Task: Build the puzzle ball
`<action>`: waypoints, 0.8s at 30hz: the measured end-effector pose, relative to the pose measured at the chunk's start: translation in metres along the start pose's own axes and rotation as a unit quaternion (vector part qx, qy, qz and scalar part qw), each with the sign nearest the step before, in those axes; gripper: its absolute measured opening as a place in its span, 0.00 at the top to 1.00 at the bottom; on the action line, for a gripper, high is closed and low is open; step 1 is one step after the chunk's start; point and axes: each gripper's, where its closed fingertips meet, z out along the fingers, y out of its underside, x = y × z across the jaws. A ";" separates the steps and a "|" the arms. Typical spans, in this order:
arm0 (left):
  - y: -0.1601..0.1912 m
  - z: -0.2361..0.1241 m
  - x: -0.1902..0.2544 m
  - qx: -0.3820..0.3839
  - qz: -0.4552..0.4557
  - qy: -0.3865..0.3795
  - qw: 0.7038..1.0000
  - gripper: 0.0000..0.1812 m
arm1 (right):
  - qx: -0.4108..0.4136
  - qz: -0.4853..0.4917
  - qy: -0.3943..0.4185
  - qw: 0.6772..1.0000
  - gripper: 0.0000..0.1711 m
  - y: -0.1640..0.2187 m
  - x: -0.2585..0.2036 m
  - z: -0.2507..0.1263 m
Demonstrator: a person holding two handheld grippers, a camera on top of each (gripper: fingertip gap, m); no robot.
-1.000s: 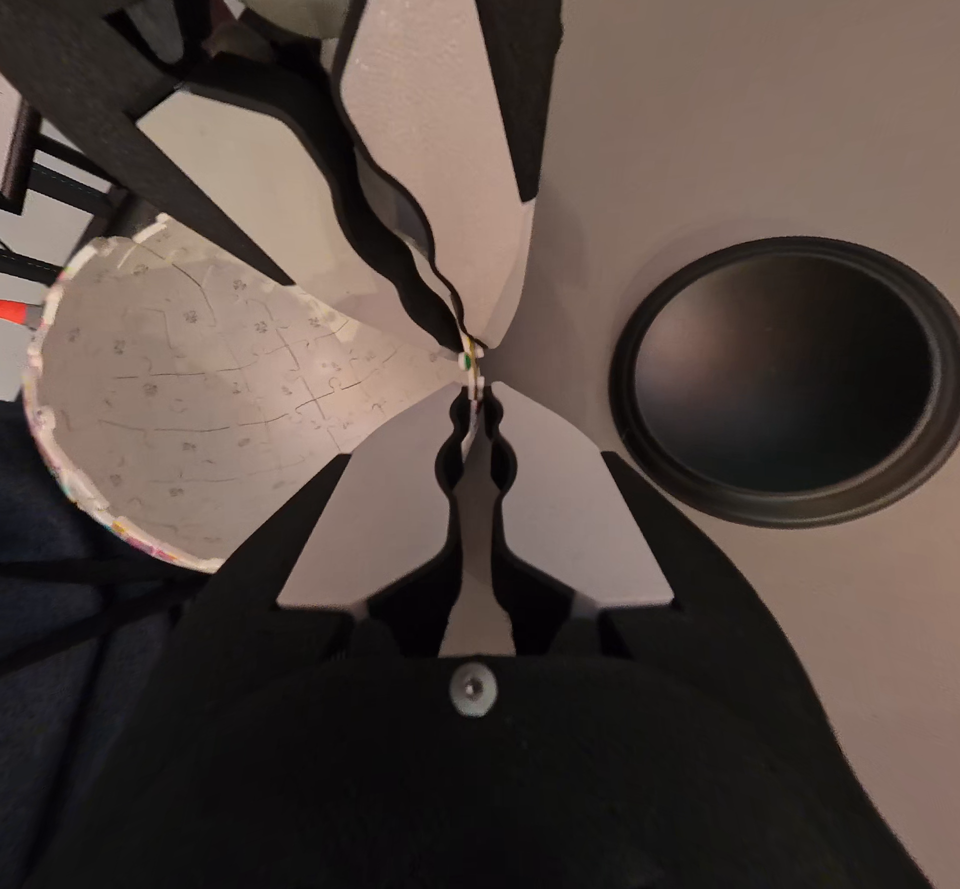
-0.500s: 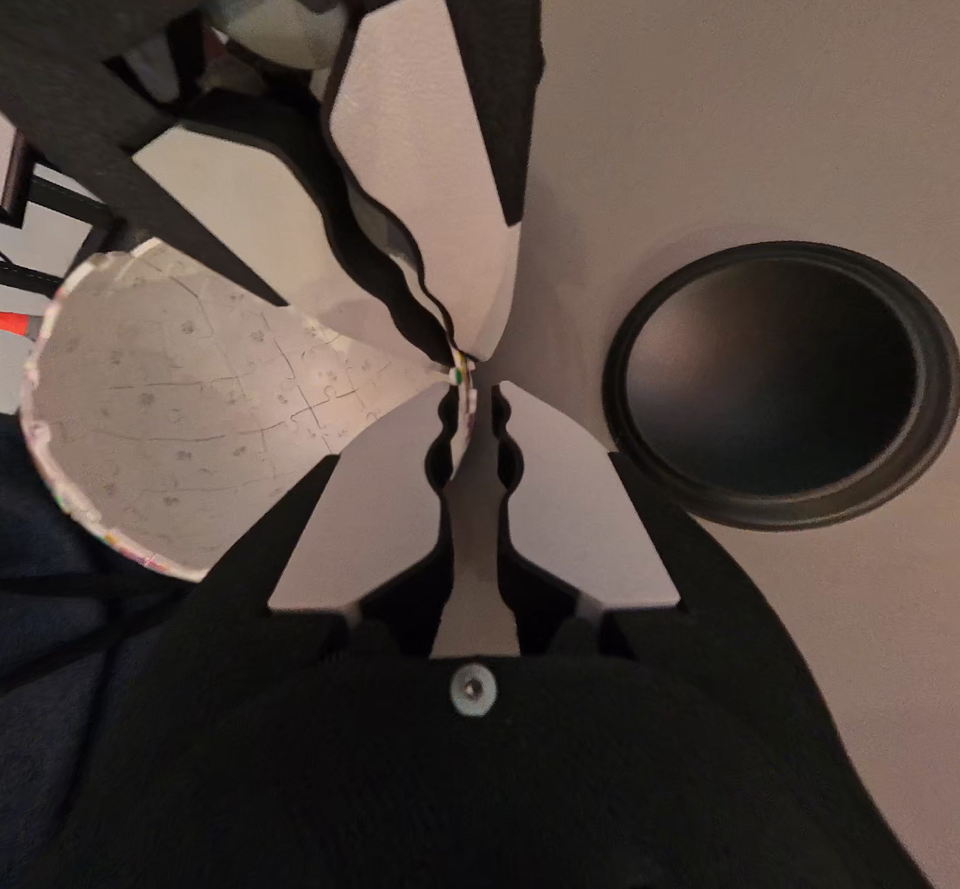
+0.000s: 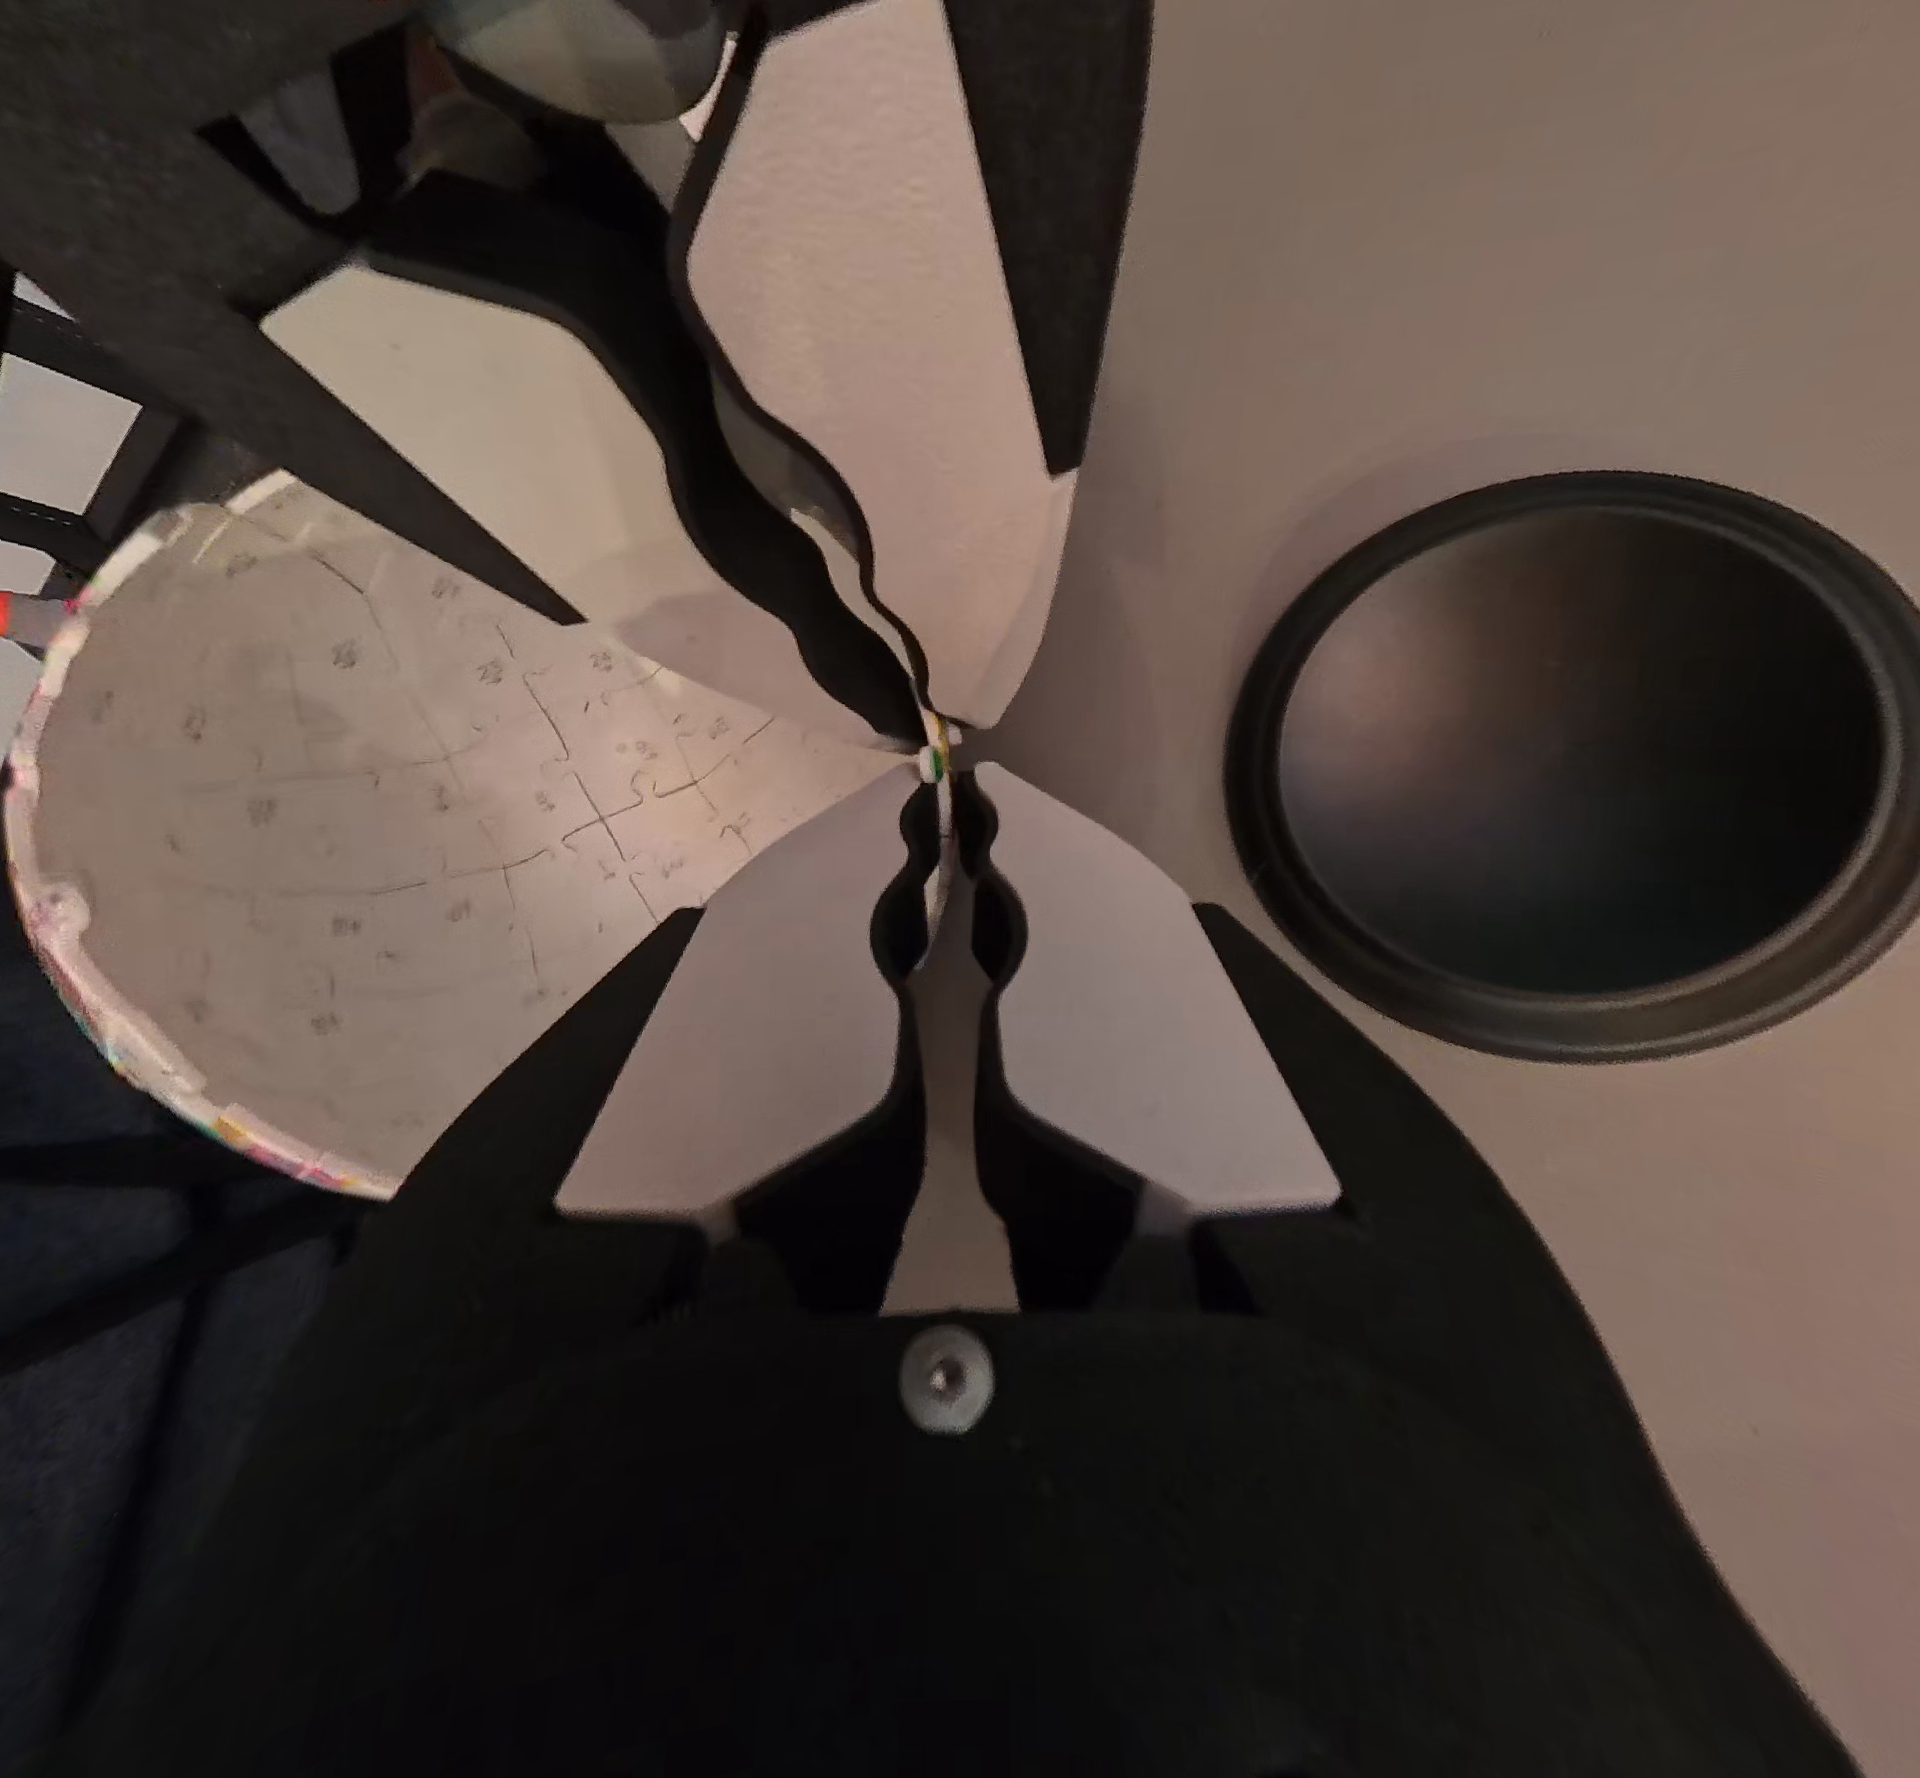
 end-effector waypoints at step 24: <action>-0.024 -0.053 -0.001 0.196 -0.086 0.010 0.977 0.86 | 0.013 0.000 0.006 1.000 0.97 -0.002 0.000 -0.011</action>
